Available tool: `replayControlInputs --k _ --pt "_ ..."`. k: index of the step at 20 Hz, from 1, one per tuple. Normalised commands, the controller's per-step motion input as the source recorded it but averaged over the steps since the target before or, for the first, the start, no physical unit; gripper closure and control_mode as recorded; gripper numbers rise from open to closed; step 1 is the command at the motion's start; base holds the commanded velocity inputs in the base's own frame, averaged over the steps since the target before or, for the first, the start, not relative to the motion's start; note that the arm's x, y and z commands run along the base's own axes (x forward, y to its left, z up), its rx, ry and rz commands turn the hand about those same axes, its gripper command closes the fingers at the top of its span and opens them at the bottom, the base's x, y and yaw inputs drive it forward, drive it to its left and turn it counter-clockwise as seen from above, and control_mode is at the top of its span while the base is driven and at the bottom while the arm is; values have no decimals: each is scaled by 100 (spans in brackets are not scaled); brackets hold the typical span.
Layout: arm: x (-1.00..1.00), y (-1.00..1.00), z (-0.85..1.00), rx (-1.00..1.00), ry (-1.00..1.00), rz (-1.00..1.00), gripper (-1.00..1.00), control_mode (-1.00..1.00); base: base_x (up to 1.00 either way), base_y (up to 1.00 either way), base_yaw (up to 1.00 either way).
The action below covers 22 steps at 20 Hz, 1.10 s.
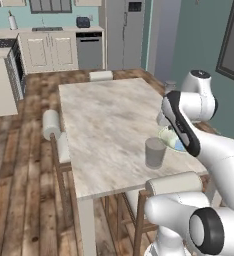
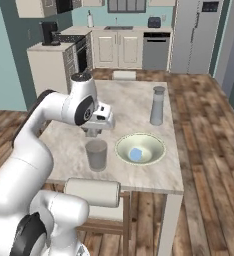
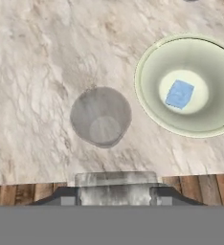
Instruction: There are two ice cubes in the ice bowl. Place both ice cubes in the glass cup.
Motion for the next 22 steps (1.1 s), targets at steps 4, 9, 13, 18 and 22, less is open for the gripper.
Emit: replayControlInputs --k 4,9,13,18,22 --pt "33 -4 -6 9 0 0 100 -100 0 0 0" --pt "31 7 -11 11 0 0 100 -100 0 0 0" --pt "10 12 -4 4 2 0 100 -100 0 0 0" --pt "10 1 -5 -4 7 0 100 -100 0 0 0" --pt "3 3 -24 -12 6 0 100 -100 0 0 0"
